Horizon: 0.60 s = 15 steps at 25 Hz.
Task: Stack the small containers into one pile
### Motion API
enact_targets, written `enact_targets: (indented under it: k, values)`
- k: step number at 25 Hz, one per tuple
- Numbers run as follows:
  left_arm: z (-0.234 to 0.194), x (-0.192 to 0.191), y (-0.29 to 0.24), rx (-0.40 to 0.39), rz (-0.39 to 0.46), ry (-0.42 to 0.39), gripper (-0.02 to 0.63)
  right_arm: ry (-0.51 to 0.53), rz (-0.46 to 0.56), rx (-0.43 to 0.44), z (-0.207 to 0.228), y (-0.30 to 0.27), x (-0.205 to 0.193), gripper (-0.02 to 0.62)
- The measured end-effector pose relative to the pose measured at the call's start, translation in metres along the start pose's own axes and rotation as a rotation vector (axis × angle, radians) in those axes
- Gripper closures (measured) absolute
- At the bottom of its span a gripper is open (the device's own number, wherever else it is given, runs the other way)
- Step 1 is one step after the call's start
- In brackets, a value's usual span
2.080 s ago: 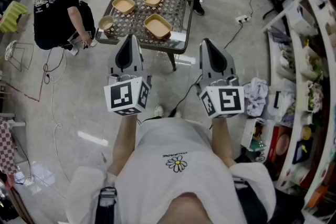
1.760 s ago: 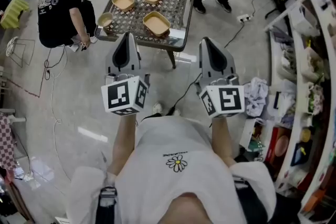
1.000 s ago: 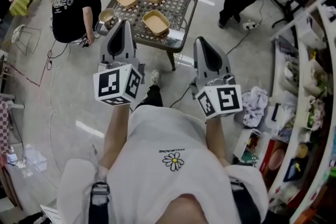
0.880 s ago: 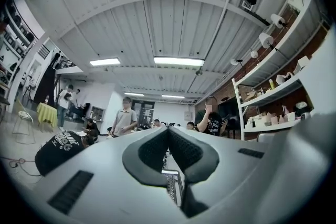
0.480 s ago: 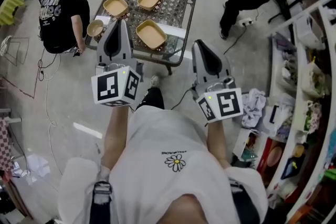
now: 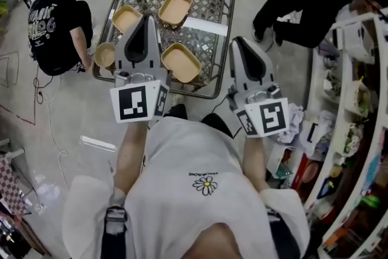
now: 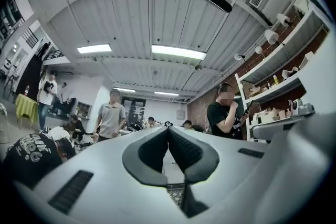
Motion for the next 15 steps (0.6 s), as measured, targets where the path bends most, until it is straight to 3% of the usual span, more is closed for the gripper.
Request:
enact_targets:
  k: [8, 15]
  values:
    - [-0.013, -0.032, -0.047, 0.002, -0.114, 0.054, 0.578, -0.007, -0.073, 0.025, 0.027, -0.057, -0.010, 0.561]
    - [-0.008, -0.058, -0.042, 0.127, -0.200, 0.130, 0.578, -0.068, -0.127, 0.151, 0.049, -0.079, -0.027, 0.560]
Point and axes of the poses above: the fingertips, and each gripper's own axes: y backward along the fingers, z to its right, x out of its top, the point moved 10 cm from there along y, backward along the fingers, and after that the axes turned 6 degrees about -z, right-handed, at the moved point
